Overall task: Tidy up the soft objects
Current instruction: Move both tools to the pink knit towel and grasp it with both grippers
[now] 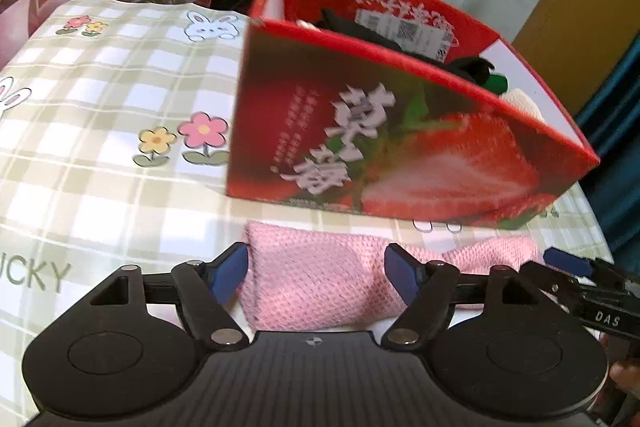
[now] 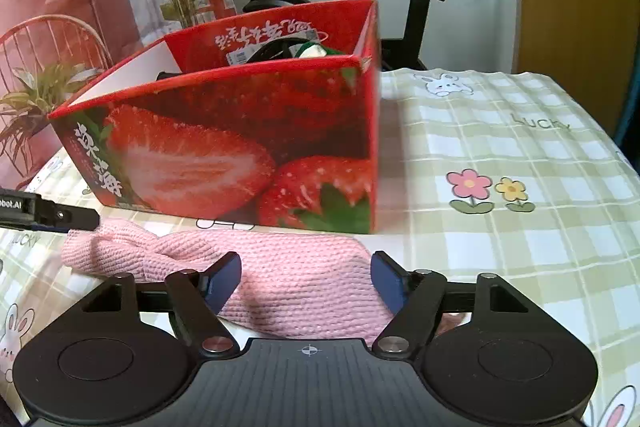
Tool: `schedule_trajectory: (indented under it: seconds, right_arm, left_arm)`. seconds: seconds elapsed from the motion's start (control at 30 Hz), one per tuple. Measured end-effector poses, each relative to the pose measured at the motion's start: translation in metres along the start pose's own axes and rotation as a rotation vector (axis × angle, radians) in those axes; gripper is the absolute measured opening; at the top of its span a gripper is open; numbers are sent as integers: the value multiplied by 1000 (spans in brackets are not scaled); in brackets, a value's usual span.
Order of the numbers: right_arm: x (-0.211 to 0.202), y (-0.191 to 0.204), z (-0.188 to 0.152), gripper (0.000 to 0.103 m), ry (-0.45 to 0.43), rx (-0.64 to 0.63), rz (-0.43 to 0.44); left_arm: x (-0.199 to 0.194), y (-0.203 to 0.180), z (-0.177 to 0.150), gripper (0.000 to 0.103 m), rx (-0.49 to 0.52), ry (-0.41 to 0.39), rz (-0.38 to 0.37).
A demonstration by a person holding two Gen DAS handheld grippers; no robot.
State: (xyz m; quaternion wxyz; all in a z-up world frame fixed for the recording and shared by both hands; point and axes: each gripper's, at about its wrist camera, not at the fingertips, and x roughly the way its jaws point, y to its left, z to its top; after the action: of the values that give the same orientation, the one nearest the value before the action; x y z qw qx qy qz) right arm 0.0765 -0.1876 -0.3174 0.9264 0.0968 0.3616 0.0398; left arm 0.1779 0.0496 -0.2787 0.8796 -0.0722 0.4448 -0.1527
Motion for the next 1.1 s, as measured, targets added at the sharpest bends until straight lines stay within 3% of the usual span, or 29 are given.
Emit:
schedule_trajectory:
  seconds: [0.37, 0.5, 0.67, 0.83, 0.97, 1.1]
  right_arm:
    - [18, 9, -3, 77, 28, 25, -20]
    - [18, 17, -8, 76, 31, 7, -5]
    - [15, 23, -12, 59, 25, 2, 14]
    - [11, 23, -15, 50, 30, 13, 40]
    - [6, 24, -18, 35, 38, 26, 67]
    - [-1, 23, -25, 26, 51, 53, 110]
  left_arm:
    - [8, -13, -15, 82, 28, -8, 23]
    - [4, -18, -23, 71, 46, -17, 22]
    - [0, -22, -30, 54, 64, -30, 17]
    - [-5, -24, -37, 40, 65, -30, -7]
    - [-9, -29, -48, 36, 64, -35, -28]
    - [-15, -26, -59, 33, 23, -48, -52]
